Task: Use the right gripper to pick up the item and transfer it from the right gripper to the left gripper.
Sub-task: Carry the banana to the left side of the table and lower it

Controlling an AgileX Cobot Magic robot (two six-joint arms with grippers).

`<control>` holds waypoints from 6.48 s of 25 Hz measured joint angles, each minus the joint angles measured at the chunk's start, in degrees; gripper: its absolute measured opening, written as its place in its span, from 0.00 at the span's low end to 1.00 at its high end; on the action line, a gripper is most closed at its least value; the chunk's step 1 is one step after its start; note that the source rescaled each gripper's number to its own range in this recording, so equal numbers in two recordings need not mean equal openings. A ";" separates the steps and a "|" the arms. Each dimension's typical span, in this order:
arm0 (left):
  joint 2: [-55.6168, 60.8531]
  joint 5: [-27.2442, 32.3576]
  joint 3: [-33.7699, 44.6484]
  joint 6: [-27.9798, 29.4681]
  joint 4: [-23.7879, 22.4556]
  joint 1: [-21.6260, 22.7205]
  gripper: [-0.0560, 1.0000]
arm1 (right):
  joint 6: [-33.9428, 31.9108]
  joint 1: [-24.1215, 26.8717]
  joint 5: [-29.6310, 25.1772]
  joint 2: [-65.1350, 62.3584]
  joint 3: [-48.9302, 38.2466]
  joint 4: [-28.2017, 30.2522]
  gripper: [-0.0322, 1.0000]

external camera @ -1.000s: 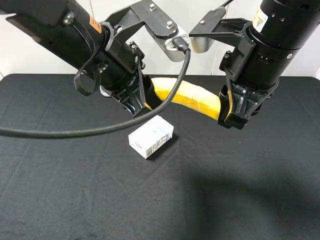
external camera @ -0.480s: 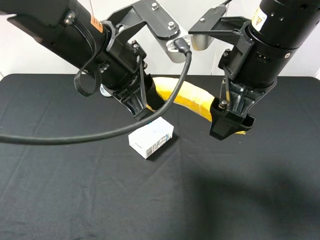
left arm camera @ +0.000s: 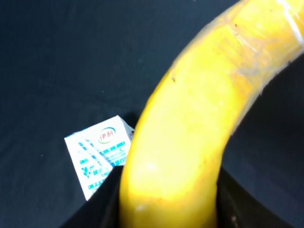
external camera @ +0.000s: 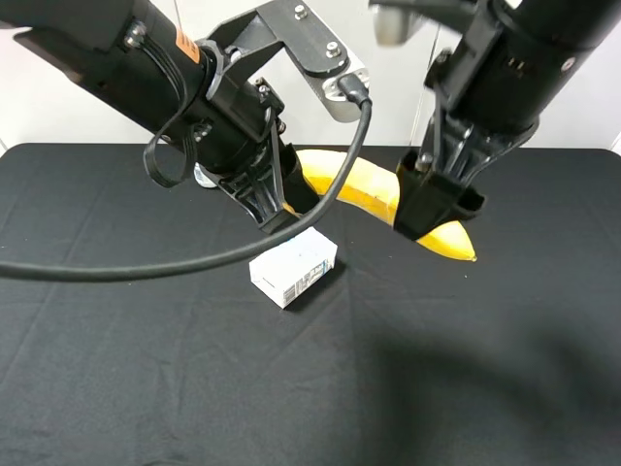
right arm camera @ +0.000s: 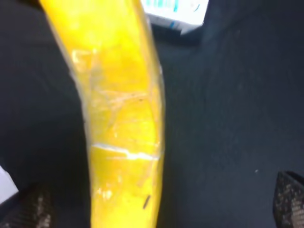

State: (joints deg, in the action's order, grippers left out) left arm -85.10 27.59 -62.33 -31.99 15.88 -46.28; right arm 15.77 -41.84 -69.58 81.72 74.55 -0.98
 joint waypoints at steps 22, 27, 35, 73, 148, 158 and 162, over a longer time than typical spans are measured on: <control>0.00 -0.15 0.00 0.00 0.00 0.00 0.05 | -9.76 0.00 0.00 -23.74 -10.23 -3.47 1.00; 0.00 -0.15 0.00 0.00 0.00 0.00 0.05 | -13.35 0.00 -0.05 -33.94 -19.78 -2.87 1.00; 0.00 -0.15 0.00 0.00 0.00 0.00 0.05 | -16.21 0.00 -0.12 -52.61 -31.83 -1.01 1.00; 0.00 -0.15 0.00 0.10 0.00 0.00 0.05 | -16.58 2.71 10.73 -79.08 -46.28 1.53 1.00; 9.22 -24.76 36.75 46.87 -23.28 37.86 0.05 | -16.58 27.64 10.78 -82.05 -46.28 1.54 1.00; 3.31 -31.25 36.75 46.91 -23.28 38.13 0.05 | -16.58 27.64 10.78 -82.05 -46.28 1.54 1.00; -0.33 -32.08 36.70 46.91 -23.28 38.13 0.05 | -16.58 27.64 10.78 -82.05 -46.28 1.54 1.00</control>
State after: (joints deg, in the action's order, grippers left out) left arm -85.43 -4.49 -25.63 14.93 -7.40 -8.15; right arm -0.80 -14.19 -58.80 -0.33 28.26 0.56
